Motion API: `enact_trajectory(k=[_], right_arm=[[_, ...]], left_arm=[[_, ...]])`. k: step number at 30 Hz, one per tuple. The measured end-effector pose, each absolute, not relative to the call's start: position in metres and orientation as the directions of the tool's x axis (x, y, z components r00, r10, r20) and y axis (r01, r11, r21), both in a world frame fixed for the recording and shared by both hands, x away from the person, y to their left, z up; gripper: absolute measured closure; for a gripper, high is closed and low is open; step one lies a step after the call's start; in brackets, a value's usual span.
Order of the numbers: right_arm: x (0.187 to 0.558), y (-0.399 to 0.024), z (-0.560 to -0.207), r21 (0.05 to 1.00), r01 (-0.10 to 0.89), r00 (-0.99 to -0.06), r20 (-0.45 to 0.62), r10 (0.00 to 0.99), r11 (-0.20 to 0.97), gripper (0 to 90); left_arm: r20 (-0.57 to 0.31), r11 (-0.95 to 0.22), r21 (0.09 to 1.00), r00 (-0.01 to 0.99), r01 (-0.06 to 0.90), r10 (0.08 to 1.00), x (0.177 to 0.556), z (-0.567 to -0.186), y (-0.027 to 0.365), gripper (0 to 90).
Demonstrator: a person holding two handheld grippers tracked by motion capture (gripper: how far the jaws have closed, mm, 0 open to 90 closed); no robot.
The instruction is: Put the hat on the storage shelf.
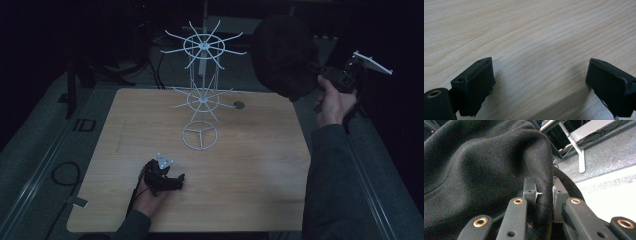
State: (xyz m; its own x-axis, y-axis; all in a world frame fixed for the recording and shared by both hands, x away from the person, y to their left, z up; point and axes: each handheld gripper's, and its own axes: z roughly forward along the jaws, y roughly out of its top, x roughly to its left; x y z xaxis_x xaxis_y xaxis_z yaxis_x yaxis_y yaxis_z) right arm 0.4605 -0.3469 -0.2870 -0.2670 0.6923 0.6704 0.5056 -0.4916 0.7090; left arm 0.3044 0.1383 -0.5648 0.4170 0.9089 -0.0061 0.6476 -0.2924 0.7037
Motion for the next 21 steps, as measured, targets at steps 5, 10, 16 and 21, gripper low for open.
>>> enact_trajectory(k=[5,10,16,21], right_arm=[[0.460,-0.341,-0.283,0.712,0.506,-0.284,0.671,0.685,-0.487,78.6],[0.461,-0.332,-0.281,0.714,0.515,-0.300,0.669,0.680,-0.475,78.5],[0.462,-0.320,-0.279,0.720,0.522,-0.317,0.661,0.680,-0.457,78.5],[0.464,-0.310,-0.280,0.722,0.534,-0.322,0.655,0.684,-0.440,78.4]], left_arm=[[-0.007,-0.293,0.703,0.417,0.648,0.909,0.304,-0.565,0.138,8.6],[-0.007,-0.292,0.703,0.417,0.649,0.909,0.304,-0.565,0.138,8.6],[-0.007,-0.292,0.703,0.417,0.648,0.909,0.304,-0.565,0.138,8.6],[-0.006,-0.293,0.703,0.417,0.648,0.909,0.304,-0.565,0.138,8.6]])
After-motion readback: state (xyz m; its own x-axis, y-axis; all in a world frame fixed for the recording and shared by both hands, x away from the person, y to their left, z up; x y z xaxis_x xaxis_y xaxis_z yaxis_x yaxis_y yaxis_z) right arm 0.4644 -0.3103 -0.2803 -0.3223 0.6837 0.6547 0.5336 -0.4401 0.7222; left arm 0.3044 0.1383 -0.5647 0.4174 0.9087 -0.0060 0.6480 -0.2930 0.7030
